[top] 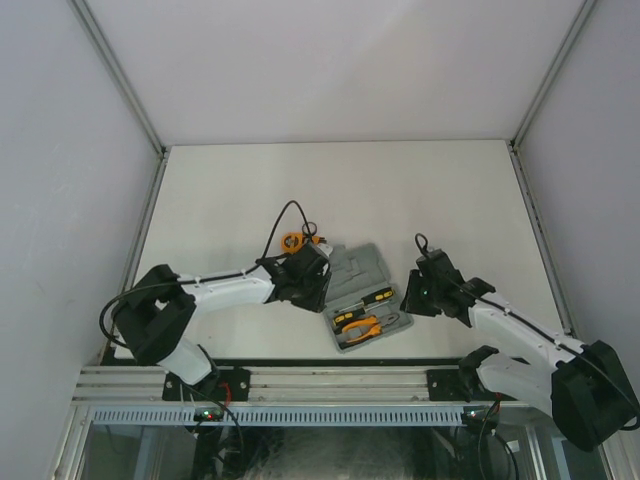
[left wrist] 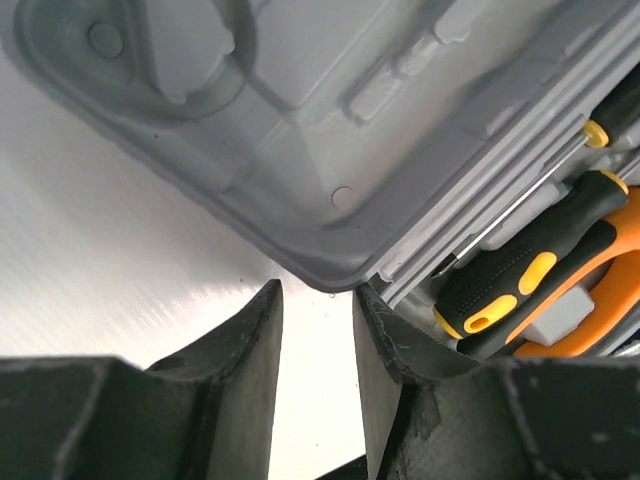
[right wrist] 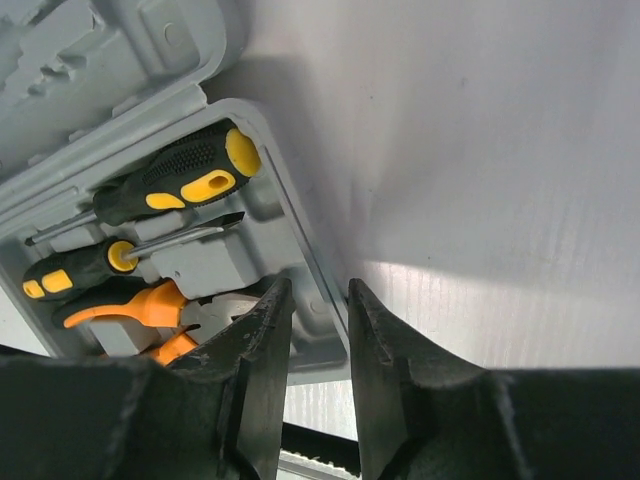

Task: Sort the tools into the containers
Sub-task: Adjust the storage box at the center of the board.

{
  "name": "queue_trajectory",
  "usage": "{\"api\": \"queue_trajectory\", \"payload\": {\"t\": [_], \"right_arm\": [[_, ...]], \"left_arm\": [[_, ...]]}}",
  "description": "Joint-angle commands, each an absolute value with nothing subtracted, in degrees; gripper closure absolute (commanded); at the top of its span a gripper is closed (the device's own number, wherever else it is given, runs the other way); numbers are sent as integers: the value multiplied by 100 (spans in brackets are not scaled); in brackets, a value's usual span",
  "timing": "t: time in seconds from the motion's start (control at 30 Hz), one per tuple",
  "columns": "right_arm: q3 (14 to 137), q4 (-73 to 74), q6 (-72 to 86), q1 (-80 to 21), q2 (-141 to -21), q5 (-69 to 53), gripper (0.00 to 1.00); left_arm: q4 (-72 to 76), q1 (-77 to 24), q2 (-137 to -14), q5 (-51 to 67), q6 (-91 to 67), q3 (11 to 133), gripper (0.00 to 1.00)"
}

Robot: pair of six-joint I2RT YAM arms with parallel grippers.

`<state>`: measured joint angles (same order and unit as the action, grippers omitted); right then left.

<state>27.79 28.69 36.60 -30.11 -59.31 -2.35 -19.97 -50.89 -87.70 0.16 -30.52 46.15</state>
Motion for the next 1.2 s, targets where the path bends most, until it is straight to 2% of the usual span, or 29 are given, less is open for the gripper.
{"api": "queue_trajectory", "payload": {"t": [0.0,0.33,0.6,0.73,0.97,1.17], "right_arm": [[2642,2781,4098,-3219,-5866,-615,72],[2664,2833,4380,-3452,-5907,-270,70],[2989,3590,4403,-3410,-5156,752,66],[3168,3590,4209,-3435,-4978,633,66],[3596,3333,4070,-3677,-5452,297,71],[4034,3340,4018,-3848,-6112,232,73]], "left_arm": [[-1590,-4992,-9101,162,-2887,5339,62],[-1900,-4618,-9543,93,-2461,6131,60],[-2072,-4563,-8790,-231,-2308,5843,54],[-1783,-4666,-8297,-15,-2103,5571,53],[-1336,-5438,-8244,9,-1707,5331,53],[-855,-5528,-8356,280,-1646,4983,54]]}}
